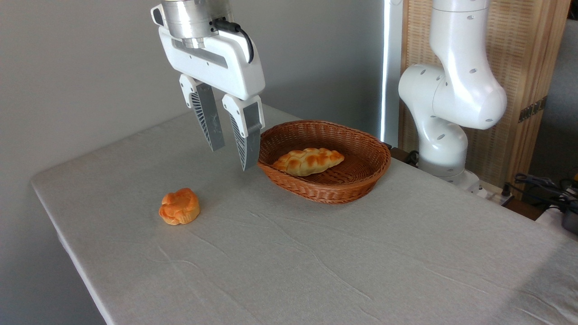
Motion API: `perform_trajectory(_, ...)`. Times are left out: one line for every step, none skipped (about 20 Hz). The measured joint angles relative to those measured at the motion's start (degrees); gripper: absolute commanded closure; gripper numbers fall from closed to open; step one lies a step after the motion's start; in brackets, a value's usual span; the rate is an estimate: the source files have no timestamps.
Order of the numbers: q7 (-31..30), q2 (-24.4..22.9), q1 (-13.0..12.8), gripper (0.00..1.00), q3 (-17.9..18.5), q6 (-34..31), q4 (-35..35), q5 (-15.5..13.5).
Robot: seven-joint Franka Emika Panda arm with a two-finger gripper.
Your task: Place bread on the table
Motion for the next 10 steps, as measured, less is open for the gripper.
perform_trajectory(0.14, 0.00, 0.00, 0.00, -0.18, 0.00, 0.01, 0.26)
perform_trajectory(0.46, 0.01, 0.00, 0.00, -0.29, 0.00, 0.01, 0.69)
perform_trajectory(0.83, 0.02, 0.00, 0.00, -0.31, 0.00, 0.01, 1.03)
perform_trajectory(1.04, 0.03, 0.01, 0.00, -0.31, 0.00, 0.01, 1.21)
perform_trajectory(1.20, 0.04, 0.03, 0.00, -0.31, 0.03, 0.02, 1.30)
perform_trajectory(1.30, 0.04, 0.03, 0.00, -0.31, 0.10, 0.05, 1.34)
perform_trajectory(1.38, 0.04, 0.03, 0.00, -0.31, 0.15, 0.12, 1.39)
perform_trajectory(1.47, 0.04, 0.03, 0.00, -0.31, 0.21, 0.19, 1.48)
perform_trajectory(1.58, 0.06, 0.03, 0.00, -0.31, 0.30, 0.26, 1.57)
perform_trajectory(1.64, 0.09, 0.03, 0.00, -0.31, 0.43, 0.31, 1.63)
